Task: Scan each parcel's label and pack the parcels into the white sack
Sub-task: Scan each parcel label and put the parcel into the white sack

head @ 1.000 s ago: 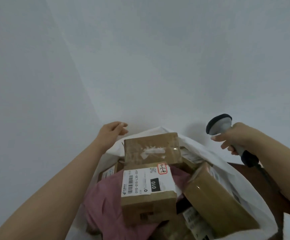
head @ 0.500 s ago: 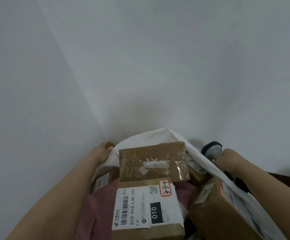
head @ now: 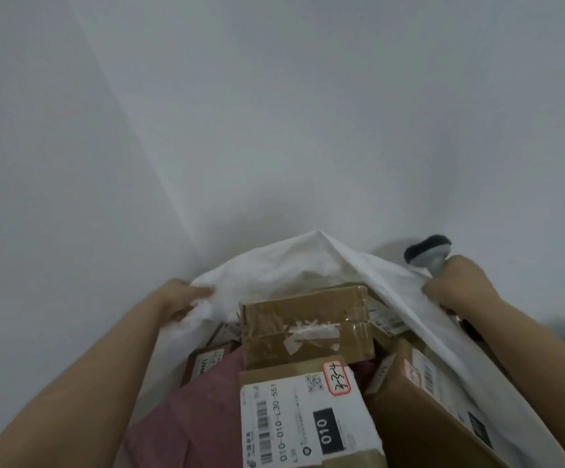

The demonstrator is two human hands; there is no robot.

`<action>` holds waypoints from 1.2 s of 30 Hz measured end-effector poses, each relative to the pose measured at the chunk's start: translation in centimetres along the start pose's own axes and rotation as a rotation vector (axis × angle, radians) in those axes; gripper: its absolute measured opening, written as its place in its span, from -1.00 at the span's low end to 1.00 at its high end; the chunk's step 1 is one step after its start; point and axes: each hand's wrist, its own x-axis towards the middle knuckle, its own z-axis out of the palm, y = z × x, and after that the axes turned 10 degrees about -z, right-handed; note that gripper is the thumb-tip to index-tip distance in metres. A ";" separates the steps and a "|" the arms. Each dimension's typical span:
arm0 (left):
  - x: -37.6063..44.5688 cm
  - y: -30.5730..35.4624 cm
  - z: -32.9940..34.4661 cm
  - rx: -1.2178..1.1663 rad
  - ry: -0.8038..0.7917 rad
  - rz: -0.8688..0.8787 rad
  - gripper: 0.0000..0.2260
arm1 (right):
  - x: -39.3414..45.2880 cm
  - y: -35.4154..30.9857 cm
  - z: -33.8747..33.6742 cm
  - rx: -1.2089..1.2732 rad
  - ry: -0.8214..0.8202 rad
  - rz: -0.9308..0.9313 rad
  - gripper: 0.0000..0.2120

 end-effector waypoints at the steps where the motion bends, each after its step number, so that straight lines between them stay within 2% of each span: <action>1: -0.8 0.8 -1.0 -0.064 0.070 0.048 -0.74 | 0.0 -0.5 -1.0 0.044 0.056 -0.023 -0.89; 5: -2.6 5.2 -5.8 -0.232 0.391 0.250 -0.75 | 0.4 -3.9 -6.6 0.195 0.329 -0.138 -0.84; 7: -3.4 7.2 -8.2 -0.311 0.482 0.334 -0.79 | 0.6 -6.0 -10.1 0.319 0.477 -0.198 -0.81; 9: -4.6 8.3 -9.4 -0.352 0.510 0.366 -0.81 | 0.2 -7.4 -12.6 0.416 0.536 -0.235 -0.85; 11: -5.6 8.0 -9.0 -0.344 0.489 0.404 -0.85 | -1.0 -7.4 -12.8 0.430 0.446 -0.196 -0.93; 12: -5.9 7.4 -8.3 -0.333 0.452 0.409 -0.87 | -1.9 -6.9 -12.3 0.436 0.378 -0.160 -0.90; 14: -6.9 5.5 -7.2 -0.331 0.362 0.400 -0.59 | -4.0 -5.5 -10.9 0.488 0.265 -0.102 -0.77; 16: -8.5 3.3 -7.0 -0.275 0.440 0.390 -0.38 | -6.1 -4.1 -10.2 0.562 0.210 -0.043 -0.61; 18: -9.8 0.8 -7.1 -0.236 0.575 0.361 -0.35 | -7.9 -2.7 -10.1 0.613 0.208 -0.008 -0.47; 19: -10.4 -0.7 -6.9 -0.235 0.588 0.320 -0.34 | -8.7 -2.1 -10.1 0.618 0.201 -0.007 -0.43; 21: -11.8 -3.3 -5.7 -0.243 0.493 0.205 -0.30 | -10.5 -1.0 -9.8 0.598 0.163 -0.011 -0.42; 25: -13.9 -7.3 -1.8 -0.164 0.135 0.039 -0.33 | -13.7 0.5 -7.8 0.486 0.081 0.016 -0.34; 28: -14.4 -9.9 0.3 -0.176 -0.087 -0.091 -0.08 | -15.3 1.0 -5.7 0.363 -0.004 0.046 -0.33; 30: -14.8 -11.3 1.7 -0.201 -0.123 -0.078 -0.17 | -16.0 1.2 -4.3 0.270 -0.065 0.055 -0.44; 33: -14.2 -12.9 3.4 -0.025 -0.023 0.108 -0.34 | -15.8 1.9 -2.5 0.211 -0.057 0.100 -0.66; 35: -13.6 -12.7 2.1 0.015 0.076 0.052 -0.60 | -15.2 2.3 -1.8 0.247 -0.017 0.124 -0.82; 36: -13.0 -12.4 0.8 -0.018 0.123 0.009 -0.65 | -14.8 2.3 -1.6 0.274 -0.007 0.132 -0.87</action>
